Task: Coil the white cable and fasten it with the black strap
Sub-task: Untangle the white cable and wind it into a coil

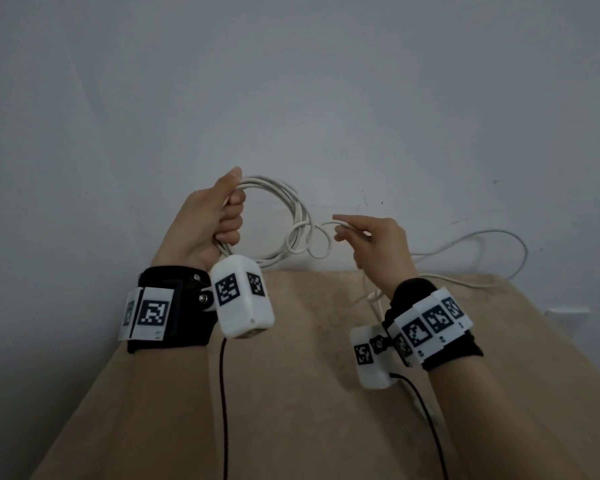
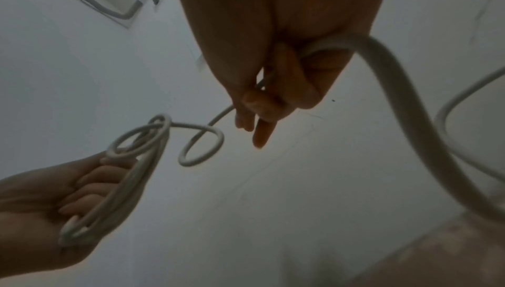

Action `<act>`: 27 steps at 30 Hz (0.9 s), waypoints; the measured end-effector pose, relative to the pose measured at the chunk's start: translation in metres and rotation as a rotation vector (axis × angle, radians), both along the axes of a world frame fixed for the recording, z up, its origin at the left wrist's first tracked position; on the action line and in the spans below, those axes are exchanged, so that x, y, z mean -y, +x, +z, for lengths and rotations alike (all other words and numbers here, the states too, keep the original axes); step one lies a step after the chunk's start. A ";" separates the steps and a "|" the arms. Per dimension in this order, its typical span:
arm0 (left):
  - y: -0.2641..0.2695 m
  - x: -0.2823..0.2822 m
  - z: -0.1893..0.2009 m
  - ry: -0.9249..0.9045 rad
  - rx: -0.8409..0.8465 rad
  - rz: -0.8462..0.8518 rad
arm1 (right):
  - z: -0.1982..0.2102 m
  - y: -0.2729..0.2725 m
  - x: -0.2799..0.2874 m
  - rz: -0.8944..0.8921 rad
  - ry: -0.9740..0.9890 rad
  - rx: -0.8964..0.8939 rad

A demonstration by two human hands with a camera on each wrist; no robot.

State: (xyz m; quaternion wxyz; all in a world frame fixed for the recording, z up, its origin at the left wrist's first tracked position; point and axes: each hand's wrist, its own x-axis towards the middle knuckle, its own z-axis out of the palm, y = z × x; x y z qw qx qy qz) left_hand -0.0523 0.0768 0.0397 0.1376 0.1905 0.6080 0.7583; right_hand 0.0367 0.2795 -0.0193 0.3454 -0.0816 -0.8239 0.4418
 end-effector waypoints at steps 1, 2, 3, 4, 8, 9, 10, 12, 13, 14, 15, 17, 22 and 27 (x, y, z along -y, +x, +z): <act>0.001 0.000 0.001 0.030 0.014 -0.027 | -0.004 -0.001 -0.001 -0.030 0.048 0.040; 0.002 0.000 0.002 0.060 0.025 -0.048 | -0.008 -0.001 -0.003 -0.070 0.115 0.119; 0.003 0.000 0.003 0.086 0.030 -0.059 | -0.011 -0.001 -0.004 -0.106 0.189 0.238; 0.004 0.000 0.004 0.108 0.031 -0.058 | -0.012 0.000 -0.006 -0.124 0.249 0.369; 0.004 0.000 0.004 0.163 0.031 0.001 | -0.011 0.006 -0.013 -0.041 0.363 0.785; 0.003 0.000 0.004 0.163 0.031 0.022 | -0.010 0.007 -0.014 0.004 0.393 0.843; 0.002 0.000 0.003 0.154 0.026 0.046 | -0.008 0.007 -0.014 0.047 0.422 0.874; 0.001 -0.003 0.000 0.116 0.005 0.088 | -0.002 0.009 -0.015 0.130 0.432 0.834; 0.000 -0.005 -0.001 0.097 0.003 0.098 | 0.002 0.011 -0.013 0.185 0.369 0.757; 0.000 -0.008 -0.003 0.085 0.009 0.099 | 0.006 0.013 -0.011 0.247 0.264 0.656; 0.000 -0.011 -0.005 0.078 0.018 0.097 | 0.010 0.015 -0.008 0.293 0.169 0.557; 0.000 -0.017 -0.006 0.068 0.031 0.100 | 0.018 0.016 -0.003 0.302 0.131 0.411; 0.003 -0.024 -0.004 0.116 0.066 0.109 | 0.025 0.015 0.011 0.347 -0.028 0.202; 0.006 -0.031 -0.003 0.169 0.081 0.127 | 0.016 0.007 0.030 0.258 0.036 0.106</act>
